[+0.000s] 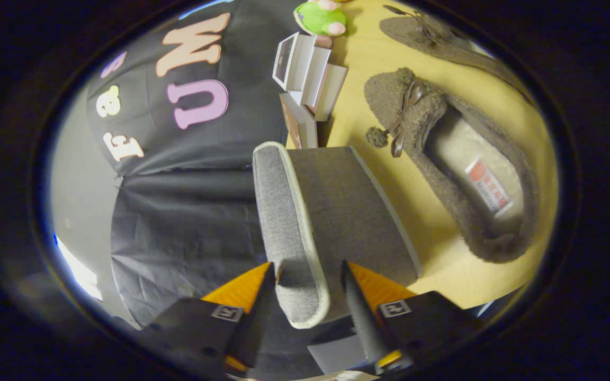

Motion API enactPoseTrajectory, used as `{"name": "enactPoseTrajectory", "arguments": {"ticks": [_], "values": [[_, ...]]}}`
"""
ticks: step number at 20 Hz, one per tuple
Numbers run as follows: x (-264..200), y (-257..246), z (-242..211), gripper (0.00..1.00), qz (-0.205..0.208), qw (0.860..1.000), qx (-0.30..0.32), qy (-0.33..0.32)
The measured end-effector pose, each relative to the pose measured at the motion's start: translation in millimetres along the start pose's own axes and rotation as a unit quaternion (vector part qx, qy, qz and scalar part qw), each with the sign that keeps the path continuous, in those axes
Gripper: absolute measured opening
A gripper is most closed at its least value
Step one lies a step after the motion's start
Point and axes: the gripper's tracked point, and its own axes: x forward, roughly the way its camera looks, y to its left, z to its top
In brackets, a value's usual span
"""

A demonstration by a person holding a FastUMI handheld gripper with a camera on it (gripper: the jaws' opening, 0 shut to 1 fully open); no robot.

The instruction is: Open the storage box then place both shoes into the box .Put the left shoe in first, then the right shoe, with the right side of both shoes facing outward in a uniform manner.

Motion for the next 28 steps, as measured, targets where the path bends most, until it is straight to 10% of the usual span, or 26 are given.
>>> {"name": "enactPoseTrajectory", "arguments": {"ticks": [8,20,28], "values": [[-4,21,-4,0.16,0.017,1.000,0.004,-0.007],[-24,113,-42,0.09,0.056,0.991,-0.122,-0.016],[0,192,-88,0.12,0.055,0.956,-0.289,0.004]]}}
